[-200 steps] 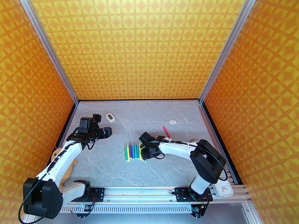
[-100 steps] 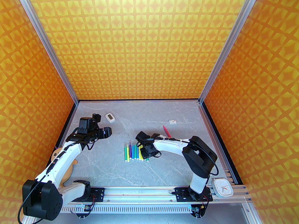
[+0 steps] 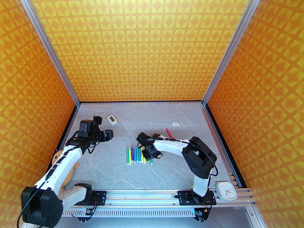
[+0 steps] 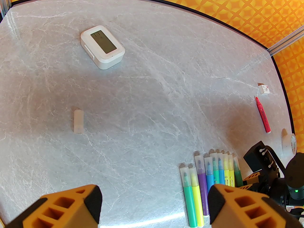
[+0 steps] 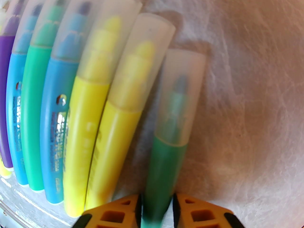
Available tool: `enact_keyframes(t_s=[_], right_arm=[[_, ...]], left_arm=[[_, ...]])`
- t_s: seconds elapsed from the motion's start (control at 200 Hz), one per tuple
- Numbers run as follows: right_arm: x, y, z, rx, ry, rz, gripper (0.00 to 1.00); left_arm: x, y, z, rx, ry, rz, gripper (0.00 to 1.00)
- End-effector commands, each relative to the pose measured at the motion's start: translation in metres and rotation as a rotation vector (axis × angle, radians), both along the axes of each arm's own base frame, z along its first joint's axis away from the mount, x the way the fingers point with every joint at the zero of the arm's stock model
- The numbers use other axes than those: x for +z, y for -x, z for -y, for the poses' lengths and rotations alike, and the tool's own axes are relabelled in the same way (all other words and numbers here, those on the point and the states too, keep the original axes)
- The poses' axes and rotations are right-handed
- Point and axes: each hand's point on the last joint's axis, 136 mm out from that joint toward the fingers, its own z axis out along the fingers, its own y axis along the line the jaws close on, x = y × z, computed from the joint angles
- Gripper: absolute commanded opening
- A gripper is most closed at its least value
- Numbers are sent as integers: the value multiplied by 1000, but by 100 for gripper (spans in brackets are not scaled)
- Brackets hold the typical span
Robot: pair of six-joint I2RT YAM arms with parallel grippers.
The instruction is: Open the pen caps
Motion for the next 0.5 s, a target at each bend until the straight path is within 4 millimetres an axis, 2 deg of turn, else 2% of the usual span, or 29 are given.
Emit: enact_keyframes(t_s=[0.0,0.245,0.495], right_arm=[[-33,-16,17,-21,85,25,24],[-29,-24,24,-45,61,40,19],[-4,-37,30,-48,3,89,13]], left_arm=[[-1,6,4,-25,3,-1,78],[-2,5,6,-32,11,-1,78],[-4,2,17,-67,71,-1,78]])
